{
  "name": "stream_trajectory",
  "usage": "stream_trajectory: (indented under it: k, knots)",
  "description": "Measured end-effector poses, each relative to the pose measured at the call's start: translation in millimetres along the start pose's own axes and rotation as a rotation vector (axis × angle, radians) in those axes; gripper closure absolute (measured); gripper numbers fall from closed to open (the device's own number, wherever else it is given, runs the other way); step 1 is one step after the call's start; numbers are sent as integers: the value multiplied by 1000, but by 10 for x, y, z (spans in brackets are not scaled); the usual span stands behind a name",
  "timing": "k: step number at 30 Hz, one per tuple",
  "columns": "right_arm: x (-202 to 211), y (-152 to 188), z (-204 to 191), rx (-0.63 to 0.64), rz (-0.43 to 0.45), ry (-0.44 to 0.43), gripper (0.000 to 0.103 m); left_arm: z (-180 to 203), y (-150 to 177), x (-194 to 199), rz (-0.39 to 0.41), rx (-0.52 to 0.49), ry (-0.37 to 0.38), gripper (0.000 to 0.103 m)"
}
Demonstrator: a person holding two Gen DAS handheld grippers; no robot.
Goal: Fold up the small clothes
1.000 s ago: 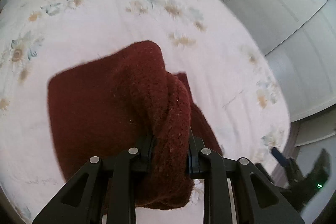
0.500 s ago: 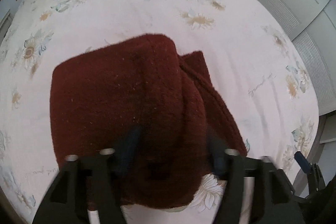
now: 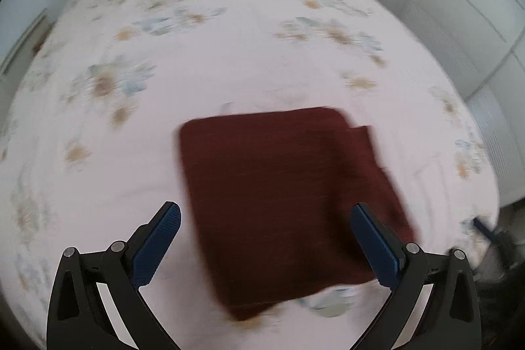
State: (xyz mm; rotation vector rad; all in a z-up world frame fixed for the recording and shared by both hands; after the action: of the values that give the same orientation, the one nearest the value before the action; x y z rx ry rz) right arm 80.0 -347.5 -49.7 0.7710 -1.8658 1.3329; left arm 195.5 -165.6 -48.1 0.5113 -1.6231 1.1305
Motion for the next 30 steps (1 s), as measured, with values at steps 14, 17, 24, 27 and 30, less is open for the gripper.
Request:
stream_trajectory:
  k: [14, 17, 24, 27, 30]
  knots:
    - [-1026, -362, -857, -21, -380, -67, 42, -624, 713, 103, 23, 25, -91, 1]
    - [-1201, -141, -806, -36, -437, -57, 42, -623, 757, 59, 17, 37, -63, 1]
    - [-1199, -48, -521, -114, -408, -96, 77, -578, 845, -90, -25, 50, -11, 1]
    - [-997, -170, -393, -123, -328, -101, 81, -576, 856, -148, -41, 45, -21, 1]
    - [-783, -242, -228, -112, -270, -86, 81, -559, 848, -179, -48, 25, -23, 1]
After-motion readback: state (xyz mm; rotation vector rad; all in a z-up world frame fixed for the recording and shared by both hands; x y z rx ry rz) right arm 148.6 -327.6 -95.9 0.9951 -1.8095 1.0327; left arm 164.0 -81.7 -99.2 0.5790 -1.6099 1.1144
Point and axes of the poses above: each gripper's, at about its wrist camera, not at the fingertips, and x roughly against the way its jaws point, z to its right, y to its underside, the point moved 6 cm from there along -x, roughly the way its jaws point, and after that the axes turned 12 degrees about -x, right-handed, at the moved point
